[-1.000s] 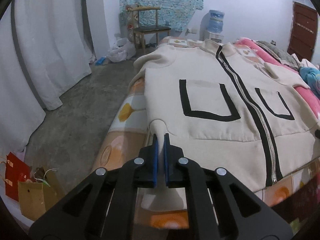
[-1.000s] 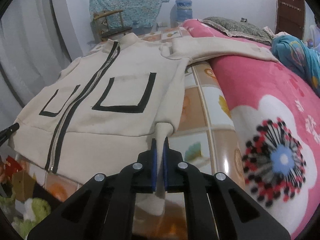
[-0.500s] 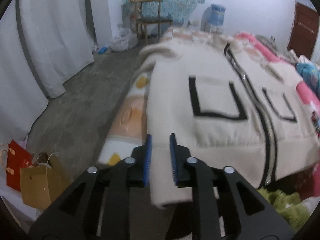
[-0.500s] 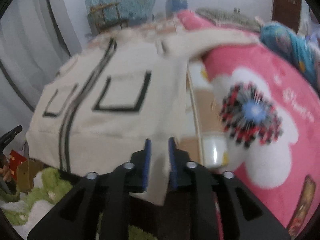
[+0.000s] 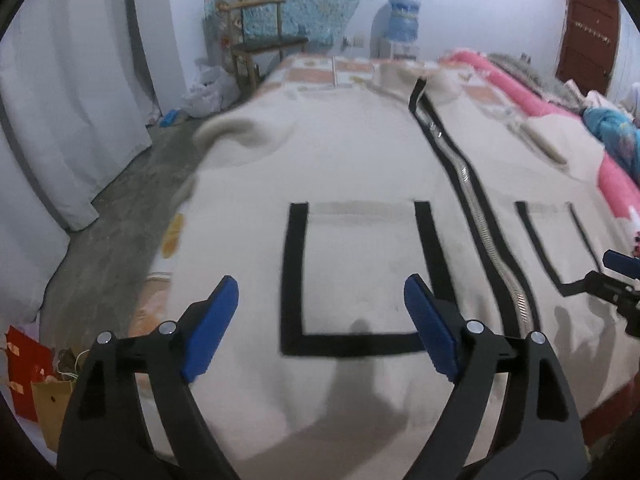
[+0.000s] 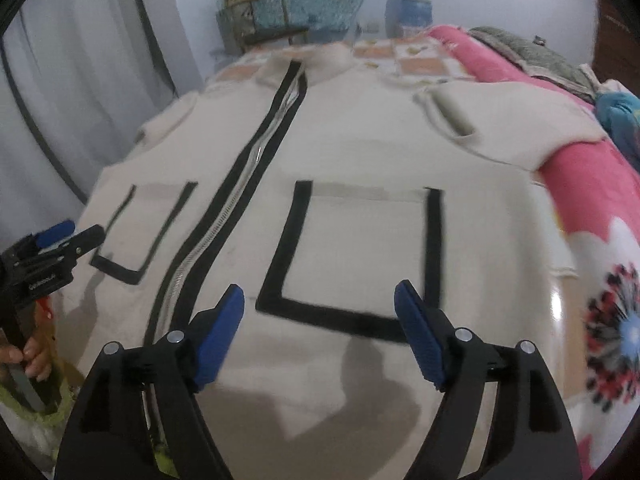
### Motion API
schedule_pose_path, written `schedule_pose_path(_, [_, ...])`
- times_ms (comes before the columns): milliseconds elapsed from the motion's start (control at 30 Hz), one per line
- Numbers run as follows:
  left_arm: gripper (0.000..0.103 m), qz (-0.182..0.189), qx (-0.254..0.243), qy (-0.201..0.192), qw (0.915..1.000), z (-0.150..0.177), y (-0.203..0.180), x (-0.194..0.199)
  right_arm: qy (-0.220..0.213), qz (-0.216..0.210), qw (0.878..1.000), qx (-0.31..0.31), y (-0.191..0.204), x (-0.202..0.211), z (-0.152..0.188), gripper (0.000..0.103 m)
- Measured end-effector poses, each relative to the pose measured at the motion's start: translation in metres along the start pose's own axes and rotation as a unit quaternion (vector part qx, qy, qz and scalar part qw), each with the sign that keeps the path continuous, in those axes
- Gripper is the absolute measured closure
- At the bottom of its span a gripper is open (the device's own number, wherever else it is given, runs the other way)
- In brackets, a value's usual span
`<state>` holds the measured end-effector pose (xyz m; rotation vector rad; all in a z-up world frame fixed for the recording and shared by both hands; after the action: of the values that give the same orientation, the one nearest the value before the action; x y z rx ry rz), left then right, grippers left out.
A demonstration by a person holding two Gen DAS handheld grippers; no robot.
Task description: Fold large clothes
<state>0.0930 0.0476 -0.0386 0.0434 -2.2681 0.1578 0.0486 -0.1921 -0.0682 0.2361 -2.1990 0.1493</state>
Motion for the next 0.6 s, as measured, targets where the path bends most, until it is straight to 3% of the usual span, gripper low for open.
schedule_pose_path(200, [0.016,-0.021,0.006,0.046,0.9987,0.009,0.0,-0.034,0.014,0.013,1.0,0.017,0.012,-0.028,-0.004,0.021])
schedule_pose_path(400, [0.008,-0.023,0.014,0.036,0.999,0.012,0.006,-0.034,0.014,0.032,0.999,0.035,0.013,-0.036,0.001,0.007])
schedule_pose_path(600, [0.007,-0.021,0.005,0.038,0.999,0.008,0.007,-0.035,0.008,0.036,0.999,0.03,0.011,-0.036,0.003,0.006])
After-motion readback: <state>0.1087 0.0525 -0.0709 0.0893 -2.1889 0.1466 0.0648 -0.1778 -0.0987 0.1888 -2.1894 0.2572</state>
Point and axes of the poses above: each gripper's, at about its wrist camera, not at the fingertips, and x roughly against the way its jaws point, y to its left, z to its underside, the point moved 3 cm from there along -x, roughly the way its jaws point, and after that the axes turned 10 degrees about x, right-handed, at the moved point
